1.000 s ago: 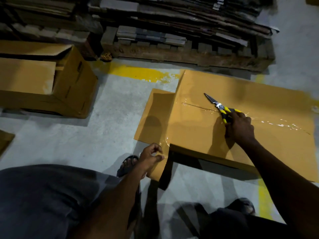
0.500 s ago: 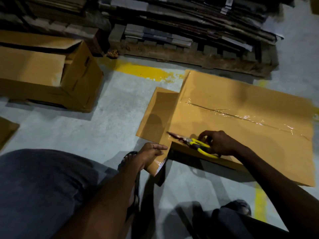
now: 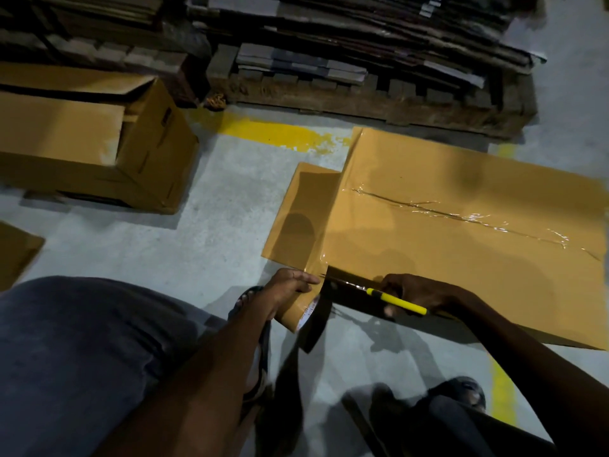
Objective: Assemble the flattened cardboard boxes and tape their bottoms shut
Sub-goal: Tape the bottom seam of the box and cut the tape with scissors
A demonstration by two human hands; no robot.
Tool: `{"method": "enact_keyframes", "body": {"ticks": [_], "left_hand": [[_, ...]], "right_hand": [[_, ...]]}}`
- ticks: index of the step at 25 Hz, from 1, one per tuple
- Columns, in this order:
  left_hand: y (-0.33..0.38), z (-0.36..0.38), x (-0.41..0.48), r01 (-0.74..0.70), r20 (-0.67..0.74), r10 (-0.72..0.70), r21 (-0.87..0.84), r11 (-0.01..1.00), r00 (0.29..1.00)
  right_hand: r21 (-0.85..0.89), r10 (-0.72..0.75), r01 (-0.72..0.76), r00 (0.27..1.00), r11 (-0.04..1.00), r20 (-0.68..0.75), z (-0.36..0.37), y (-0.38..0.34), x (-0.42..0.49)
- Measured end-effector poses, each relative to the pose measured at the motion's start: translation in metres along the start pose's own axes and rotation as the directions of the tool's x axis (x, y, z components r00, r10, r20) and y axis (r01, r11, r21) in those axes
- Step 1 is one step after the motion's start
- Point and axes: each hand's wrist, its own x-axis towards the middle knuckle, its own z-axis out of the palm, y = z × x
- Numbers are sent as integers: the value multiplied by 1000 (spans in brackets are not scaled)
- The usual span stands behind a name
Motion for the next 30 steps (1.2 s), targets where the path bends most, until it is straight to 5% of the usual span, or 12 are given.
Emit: {"method": "enact_keyframes", "body": {"ticks": [4, 8, 12, 26, 30], "left_hand": [[2, -2, -3, -10, 15, 10, 8, 1000, 1000], [-3, -4, 2, -11, 8, 11, 38, 999, 1000], [-4, -6, 2, -8, 4, 8, 81, 997, 1000], [4, -2, -5, 31, 6, -32, 58, 998, 999], [5, -1, -17, 77, 0, -79, 224, 972, 997]], "right_hand": [[-182, -62, 50, 996, 982, -58, 13, -8, 4], [-66, -107, 103, 993, 993, -53, 22, -16, 11], [-367, -190, 162, 981, 916, -42, 28, -42, -2], [-391, -287, 207, 945, 897, -156, 33, -39, 7], [-473, -282, 155, 936, 867, -211, 35, -36, 10]]}}
